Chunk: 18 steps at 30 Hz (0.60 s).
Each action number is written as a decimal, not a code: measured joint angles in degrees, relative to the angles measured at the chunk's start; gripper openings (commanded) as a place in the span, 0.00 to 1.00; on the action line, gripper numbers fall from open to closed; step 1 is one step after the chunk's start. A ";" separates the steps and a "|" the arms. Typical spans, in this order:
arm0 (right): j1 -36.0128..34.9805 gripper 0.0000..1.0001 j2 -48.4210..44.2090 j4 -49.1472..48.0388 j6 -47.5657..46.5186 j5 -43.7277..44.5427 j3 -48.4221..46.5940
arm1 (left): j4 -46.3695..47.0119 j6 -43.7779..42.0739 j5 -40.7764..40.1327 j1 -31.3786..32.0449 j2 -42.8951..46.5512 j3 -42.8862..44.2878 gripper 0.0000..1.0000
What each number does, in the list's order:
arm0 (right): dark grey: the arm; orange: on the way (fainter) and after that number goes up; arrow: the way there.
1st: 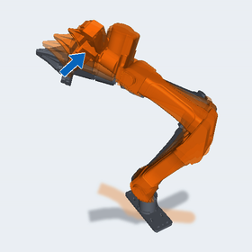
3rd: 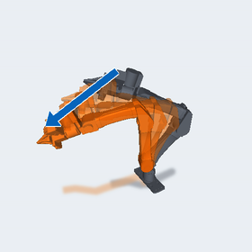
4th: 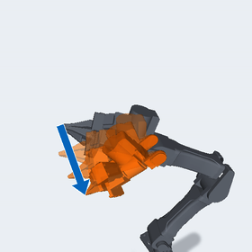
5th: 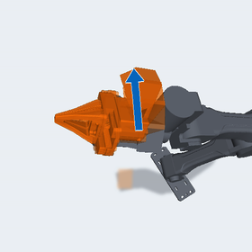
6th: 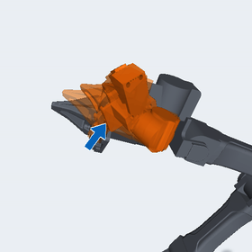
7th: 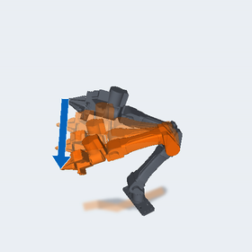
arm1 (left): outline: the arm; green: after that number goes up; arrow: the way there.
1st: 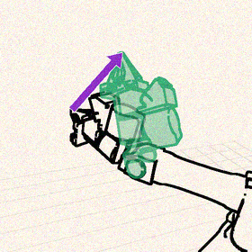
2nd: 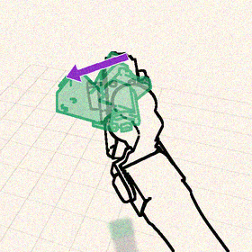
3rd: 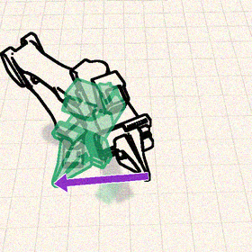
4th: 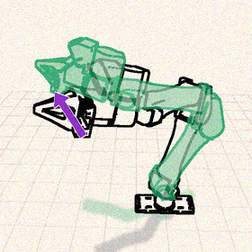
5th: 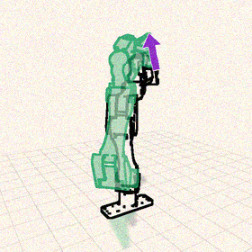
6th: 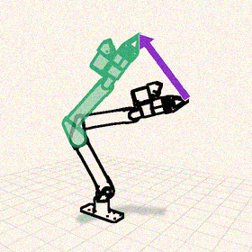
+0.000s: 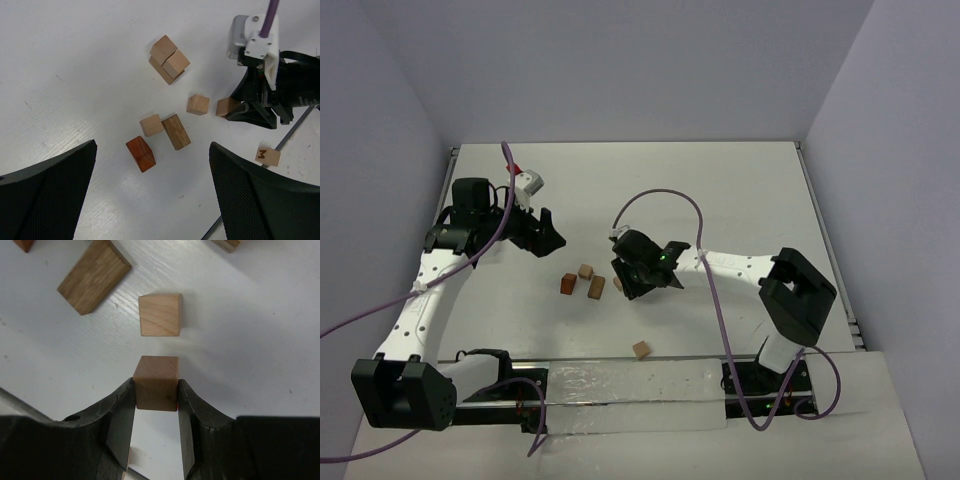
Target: Build the wood block tower
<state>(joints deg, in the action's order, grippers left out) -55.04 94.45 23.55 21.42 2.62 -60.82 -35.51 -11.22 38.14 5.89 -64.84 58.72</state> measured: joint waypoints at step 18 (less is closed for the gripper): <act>-0.34 0.08 7.43 1.42 3.02 1.56 -3.68 | 0.00 -0.09 -0.36 0.00 0.33 -0.21 0.99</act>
<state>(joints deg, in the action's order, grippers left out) -55.37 101.88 24.97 24.45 4.18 -64.50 -35.51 -11.31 37.78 5.89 -64.51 58.51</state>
